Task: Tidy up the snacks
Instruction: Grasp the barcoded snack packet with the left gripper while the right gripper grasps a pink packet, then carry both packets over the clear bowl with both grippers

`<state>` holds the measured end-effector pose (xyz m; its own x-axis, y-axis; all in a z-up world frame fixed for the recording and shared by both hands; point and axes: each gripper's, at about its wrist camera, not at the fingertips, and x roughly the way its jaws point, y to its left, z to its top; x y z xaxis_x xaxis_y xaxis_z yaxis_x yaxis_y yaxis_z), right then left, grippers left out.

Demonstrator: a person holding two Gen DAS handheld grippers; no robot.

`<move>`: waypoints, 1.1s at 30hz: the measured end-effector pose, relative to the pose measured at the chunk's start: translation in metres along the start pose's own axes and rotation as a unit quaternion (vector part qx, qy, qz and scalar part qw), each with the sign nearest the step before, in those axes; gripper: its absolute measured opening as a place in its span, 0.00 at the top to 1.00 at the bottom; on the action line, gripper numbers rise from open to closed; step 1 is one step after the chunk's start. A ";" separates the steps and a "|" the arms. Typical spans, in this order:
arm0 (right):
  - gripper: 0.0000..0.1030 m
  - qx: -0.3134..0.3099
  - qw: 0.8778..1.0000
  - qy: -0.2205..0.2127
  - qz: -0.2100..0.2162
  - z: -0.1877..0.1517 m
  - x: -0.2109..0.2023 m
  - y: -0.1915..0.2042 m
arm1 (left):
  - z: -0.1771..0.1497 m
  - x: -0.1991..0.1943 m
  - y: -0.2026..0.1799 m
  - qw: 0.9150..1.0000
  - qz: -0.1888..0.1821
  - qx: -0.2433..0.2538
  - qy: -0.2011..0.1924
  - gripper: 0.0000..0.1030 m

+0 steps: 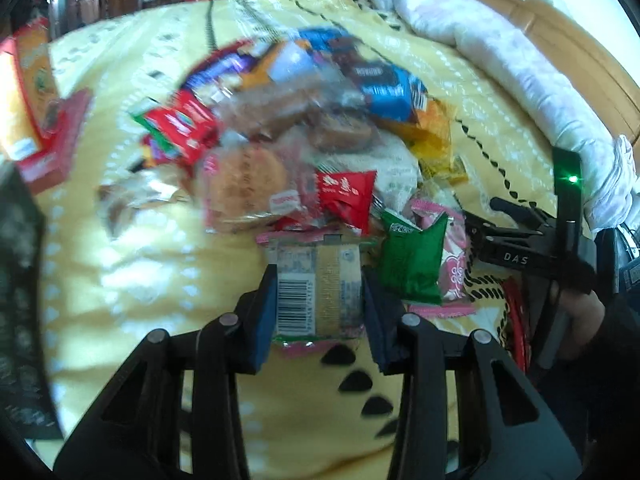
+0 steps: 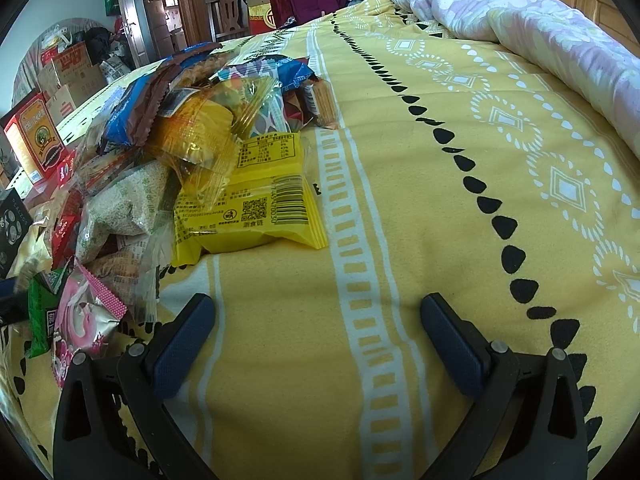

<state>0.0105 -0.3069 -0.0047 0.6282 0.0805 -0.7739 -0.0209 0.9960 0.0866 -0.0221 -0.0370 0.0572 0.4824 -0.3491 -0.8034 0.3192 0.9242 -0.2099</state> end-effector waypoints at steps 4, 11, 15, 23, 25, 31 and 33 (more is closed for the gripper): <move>0.00 -0.007 1.000 0.019 0.012 0.003 -0.009 -0.003 | -0.010 -0.043 0.008 1.000 0.025 -0.006 -0.017 0.61; 0.15 -0.005 0.994 -0.055 0.094 0.016 -0.098 0.031 | -0.021 -0.091 0.007 0.998 0.031 -0.015 -0.055 0.61; 0.34 -0.035 0.977 -0.035 0.208 0.006 -0.119 0.096 | -0.024 -0.108 0.005 0.996 0.043 -0.027 -0.071 0.61; 0.33 -0.048 0.980 0.054 0.187 -0.008 -0.054 0.169 | -0.022 -0.154 0.017 0.991 0.065 -0.024 -0.113 0.61; 0.29 -0.055 0.982 0.059 0.171 -0.010 -0.044 0.179 | -0.021 -0.159 0.022 0.990 0.069 -0.027 -0.119 0.61; 0.36 -0.092 0.988 0.078 0.092 -0.015 -0.013 0.207 | -0.021 -0.165 0.036 0.989 0.070 -0.040 -0.126 0.61; 0.37 -0.095 0.990 0.069 0.084 -0.019 -0.012 0.207 | -0.024 -0.169 0.039 0.988 0.072 -0.041 -0.133 0.61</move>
<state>-0.0161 -0.1008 0.0106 0.4915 0.2368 -0.8381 -0.2705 0.9562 0.1115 -0.1106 0.0615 0.1713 0.7185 -0.2323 -0.6556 0.1701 0.9726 -0.1583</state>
